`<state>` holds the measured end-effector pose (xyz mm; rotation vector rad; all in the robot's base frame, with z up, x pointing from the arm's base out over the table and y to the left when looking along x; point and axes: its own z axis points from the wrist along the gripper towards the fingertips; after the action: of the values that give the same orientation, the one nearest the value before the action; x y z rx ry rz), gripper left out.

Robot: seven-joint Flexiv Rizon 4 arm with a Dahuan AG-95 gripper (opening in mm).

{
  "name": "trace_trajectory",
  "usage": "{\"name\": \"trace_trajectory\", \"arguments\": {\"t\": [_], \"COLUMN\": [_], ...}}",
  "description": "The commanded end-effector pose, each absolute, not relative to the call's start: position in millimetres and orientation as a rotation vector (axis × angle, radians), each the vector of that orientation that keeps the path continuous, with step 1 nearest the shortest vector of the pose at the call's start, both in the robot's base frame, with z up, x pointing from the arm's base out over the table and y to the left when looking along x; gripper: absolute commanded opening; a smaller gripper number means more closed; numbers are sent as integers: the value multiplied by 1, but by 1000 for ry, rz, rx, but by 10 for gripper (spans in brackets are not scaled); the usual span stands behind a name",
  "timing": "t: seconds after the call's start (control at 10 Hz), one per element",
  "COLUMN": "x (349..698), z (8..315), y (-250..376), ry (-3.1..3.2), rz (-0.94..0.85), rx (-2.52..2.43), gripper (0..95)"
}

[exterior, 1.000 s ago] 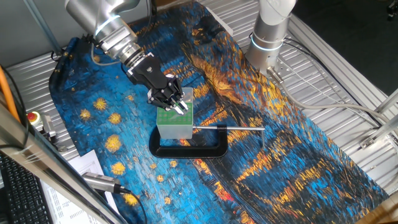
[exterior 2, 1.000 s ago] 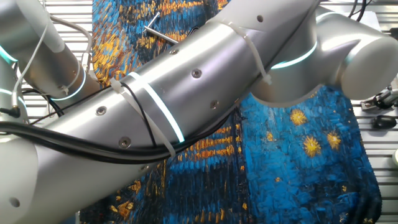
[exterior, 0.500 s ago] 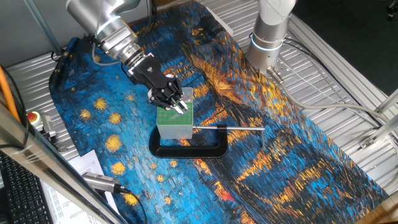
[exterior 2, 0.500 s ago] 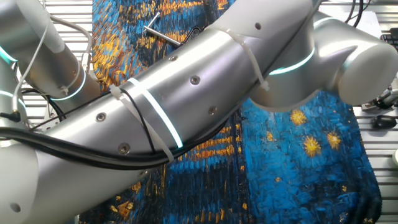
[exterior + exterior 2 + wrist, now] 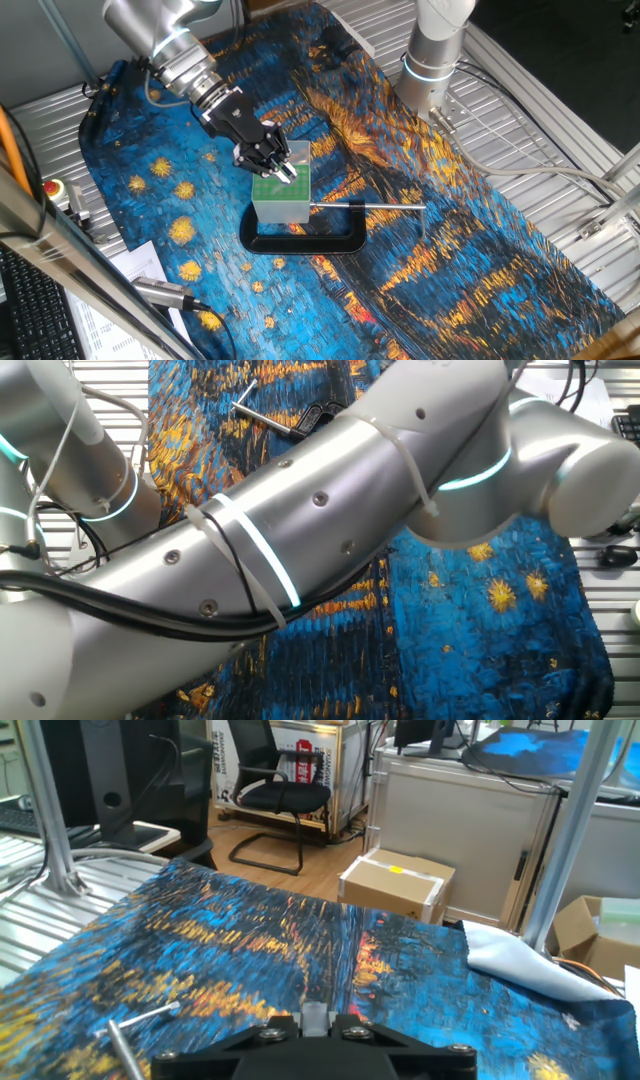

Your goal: Insert a large pipette tip into the holder for large pipette tips

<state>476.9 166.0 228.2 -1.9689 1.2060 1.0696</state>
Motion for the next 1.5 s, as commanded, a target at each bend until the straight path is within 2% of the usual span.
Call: {"name": "trace_trajectory", "arguments": {"t": [0.1, 0.2, 0.4, 0.5, 1.2, 1.5], "x": [478, 479, 480, 480, 468, 462], "z": [226, 225, 224, 223, 239, 258], "y": [164, 164, 162, 162, 149, 166], "ry": [1199, 1198, 1190, 1188, 1347, 1749], "rz": [1066, 1062, 1050, 1046, 1015, 960], "rx": [-1972, -1977, -1990, -1996, -2081, -2040], "gripper": [0, 190, 190, 380, 380, 380]}}
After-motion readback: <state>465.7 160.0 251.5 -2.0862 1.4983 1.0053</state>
